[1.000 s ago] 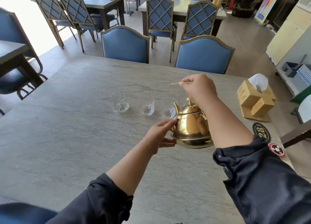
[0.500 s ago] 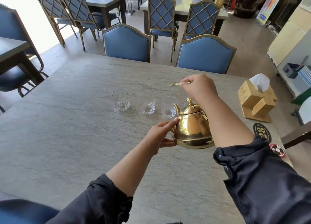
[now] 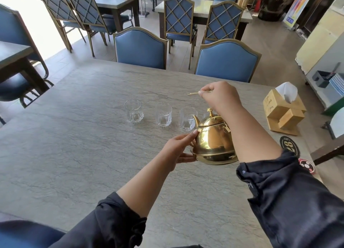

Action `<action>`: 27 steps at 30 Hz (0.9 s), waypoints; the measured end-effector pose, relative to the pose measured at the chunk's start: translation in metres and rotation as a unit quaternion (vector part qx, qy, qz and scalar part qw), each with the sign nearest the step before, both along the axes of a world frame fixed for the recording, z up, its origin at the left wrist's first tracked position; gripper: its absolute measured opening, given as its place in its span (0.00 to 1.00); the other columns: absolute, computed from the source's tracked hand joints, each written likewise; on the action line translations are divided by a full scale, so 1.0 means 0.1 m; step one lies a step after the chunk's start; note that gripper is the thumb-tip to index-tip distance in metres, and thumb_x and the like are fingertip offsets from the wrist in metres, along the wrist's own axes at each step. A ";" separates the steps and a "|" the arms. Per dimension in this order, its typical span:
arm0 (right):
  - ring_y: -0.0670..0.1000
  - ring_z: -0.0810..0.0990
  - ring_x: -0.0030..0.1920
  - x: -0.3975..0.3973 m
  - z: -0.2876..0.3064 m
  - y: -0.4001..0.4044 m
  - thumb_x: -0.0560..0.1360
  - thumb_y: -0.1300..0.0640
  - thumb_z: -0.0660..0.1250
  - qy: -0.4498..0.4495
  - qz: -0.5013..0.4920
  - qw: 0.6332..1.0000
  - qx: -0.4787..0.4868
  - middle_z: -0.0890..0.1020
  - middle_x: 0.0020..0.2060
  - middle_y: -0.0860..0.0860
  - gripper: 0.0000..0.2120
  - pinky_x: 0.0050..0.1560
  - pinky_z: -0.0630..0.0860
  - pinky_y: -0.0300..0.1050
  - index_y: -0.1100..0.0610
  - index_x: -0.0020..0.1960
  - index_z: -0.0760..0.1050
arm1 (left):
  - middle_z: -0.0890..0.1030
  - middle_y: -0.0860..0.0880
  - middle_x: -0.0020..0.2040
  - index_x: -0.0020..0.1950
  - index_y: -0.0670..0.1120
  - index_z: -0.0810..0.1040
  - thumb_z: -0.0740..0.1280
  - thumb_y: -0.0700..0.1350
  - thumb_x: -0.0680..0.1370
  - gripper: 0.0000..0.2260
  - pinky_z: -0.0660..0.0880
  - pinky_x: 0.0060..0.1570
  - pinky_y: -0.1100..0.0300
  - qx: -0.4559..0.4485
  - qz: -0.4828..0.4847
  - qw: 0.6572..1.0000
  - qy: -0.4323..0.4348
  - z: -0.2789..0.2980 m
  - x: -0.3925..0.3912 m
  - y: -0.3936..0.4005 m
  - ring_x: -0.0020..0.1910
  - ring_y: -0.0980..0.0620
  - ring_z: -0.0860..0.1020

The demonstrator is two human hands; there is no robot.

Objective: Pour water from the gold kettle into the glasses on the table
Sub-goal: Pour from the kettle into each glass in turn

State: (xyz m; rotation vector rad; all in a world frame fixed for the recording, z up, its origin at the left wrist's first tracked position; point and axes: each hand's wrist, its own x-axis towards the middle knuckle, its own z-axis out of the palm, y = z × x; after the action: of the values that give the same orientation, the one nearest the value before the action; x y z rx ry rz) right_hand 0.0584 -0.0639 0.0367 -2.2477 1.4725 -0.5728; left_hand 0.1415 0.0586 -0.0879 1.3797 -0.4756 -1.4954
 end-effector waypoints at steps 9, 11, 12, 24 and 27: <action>0.52 0.79 0.51 0.02 0.02 -0.03 0.77 0.49 0.66 0.006 -0.002 1.000 0.001 0.84 0.53 0.52 0.12 0.47 0.77 0.45 0.51 0.56 0.82 | 0.78 0.43 0.63 0.61 0.47 0.81 0.72 0.60 0.74 0.22 0.83 0.49 0.50 0.004 -0.010 1.000 -0.002 0.02 0.02 -0.02 0.44 0.41 0.85; 0.53 0.79 0.52 0.02 0.02 -0.04 0.77 0.49 0.66 0.008 -0.003 1.000 0.003 0.83 0.54 0.52 0.13 0.45 0.75 0.44 0.51 0.58 0.82 | 0.78 0.43 0.63 0.60 0.47 0.81 0.72 0.59 0.74 0.22 0.83 0.49 0.50 0.005 -0.010 1.000 0.001 0.03 0.02 -0.02 0.44 0.41 0.85; 0.53 0.79 0.53 0.02 0.02 -0.04 0.77 0.49 0.66 0.008 -0.003 1.000 0.005 0.83 0.54 0.52 0.13 0.45 0.75 0.43 0.51 0.58 0.82 | 0.78 0.43 0.63 0.61 0.47 0.81 0.72 0.59 0.74 0.22 0.84 0.49 0.50 0.006 -0.010 1.000 0.000 0.03 0.02 -0.03 0.44 0.41 0.85; 0.49 0.76 0.46 0.03 -0.01 -0.04 0.77 0.49 0.66 0.008 0.003 1.000 0.004 0.84 0.51 0.52 0.12 0.44 0.73 0.43 0.52 0.56 0.83 | 0.77 0.42 0.66 0.61 0.47 0.82 0.73 0.60 0.72 0.24 0.83 0.49 0.49 0.008 -0.015 1.000 0.004 -0.03 0.03 -0.03 0.44 0.40 0.85; 0.49 0.75 0.45 0.02 -0.01 -0.03 0.77 0.49 0.66 0.004 0.000 1.000 0.010 0.84 0.51 0.52 0.12 0.44 0.73 0.43 0.52 0.56 0.83 | 0.78 0.43 0.65 0.62 0.47 0.82 0.73 0.60 0.71 0.25 0.83 0.48 0.50 0.007 -0.017 1.000 0.003 -0.03 0.04 -0.02 0.42 0.41 0.85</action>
State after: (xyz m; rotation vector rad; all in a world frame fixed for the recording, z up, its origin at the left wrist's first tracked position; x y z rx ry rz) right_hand 0.0600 -0.0667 0.0359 -2.2379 1.4754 -0.5474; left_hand 0.1458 0.0565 -0.0908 1.3832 -0.4882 -1.5324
